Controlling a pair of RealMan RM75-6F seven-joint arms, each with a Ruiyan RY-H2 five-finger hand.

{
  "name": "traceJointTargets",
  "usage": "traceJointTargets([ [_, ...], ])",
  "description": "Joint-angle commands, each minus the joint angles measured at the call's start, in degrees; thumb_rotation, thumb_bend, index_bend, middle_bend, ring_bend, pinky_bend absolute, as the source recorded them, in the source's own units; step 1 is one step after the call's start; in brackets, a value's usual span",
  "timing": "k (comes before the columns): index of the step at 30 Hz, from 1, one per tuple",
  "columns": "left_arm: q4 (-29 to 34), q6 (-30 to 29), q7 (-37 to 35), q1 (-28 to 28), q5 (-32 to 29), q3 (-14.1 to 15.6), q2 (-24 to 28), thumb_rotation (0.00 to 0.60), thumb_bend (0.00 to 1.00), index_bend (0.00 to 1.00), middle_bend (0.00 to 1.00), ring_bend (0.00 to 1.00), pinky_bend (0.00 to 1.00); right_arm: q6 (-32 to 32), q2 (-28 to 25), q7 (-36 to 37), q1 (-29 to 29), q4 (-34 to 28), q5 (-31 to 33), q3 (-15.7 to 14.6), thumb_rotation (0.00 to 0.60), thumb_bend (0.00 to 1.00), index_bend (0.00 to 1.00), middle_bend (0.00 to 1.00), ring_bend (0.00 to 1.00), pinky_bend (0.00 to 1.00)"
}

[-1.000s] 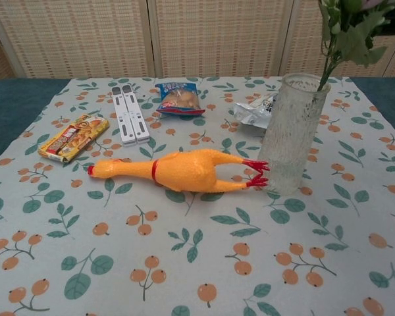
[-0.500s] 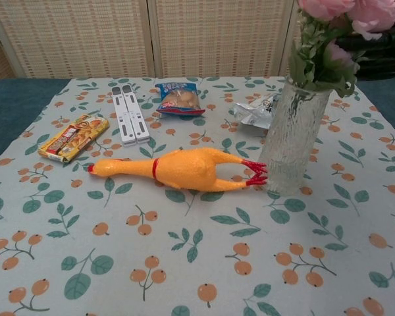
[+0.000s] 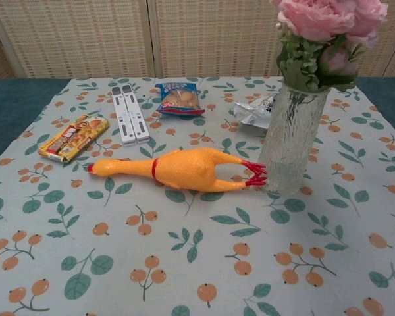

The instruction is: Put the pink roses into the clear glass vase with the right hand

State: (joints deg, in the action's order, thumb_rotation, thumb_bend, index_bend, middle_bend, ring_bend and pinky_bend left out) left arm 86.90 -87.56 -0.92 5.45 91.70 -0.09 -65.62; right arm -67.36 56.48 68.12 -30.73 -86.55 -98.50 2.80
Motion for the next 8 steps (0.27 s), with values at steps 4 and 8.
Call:
traceJointTargets([
  [4, 0.03, -0.17, 0.64, 0.02, 0.36, 0.05, -0.18, 0.6, 0.37, 0.19, 0.35, 0.35, 0.48, -12.55, -0.53, -34.35, 13.87, -2.19, 3.06, -3.41, 0.6, 0.0, 0.0, 0.42, 0.36, 0.78],
  [8, -0.11, 0.18, 1.73, 0.13, 0.19, 0.04, -0.59, 0.6, 0.37, 0.19, 0.33, 0.35, 0.48, -20.4, 9.21, -59.86, 20.62, 1.85, 7.91, -2.05, 0.6, 0.0, 0.0, 0.17, 0.17, 0.7],
])
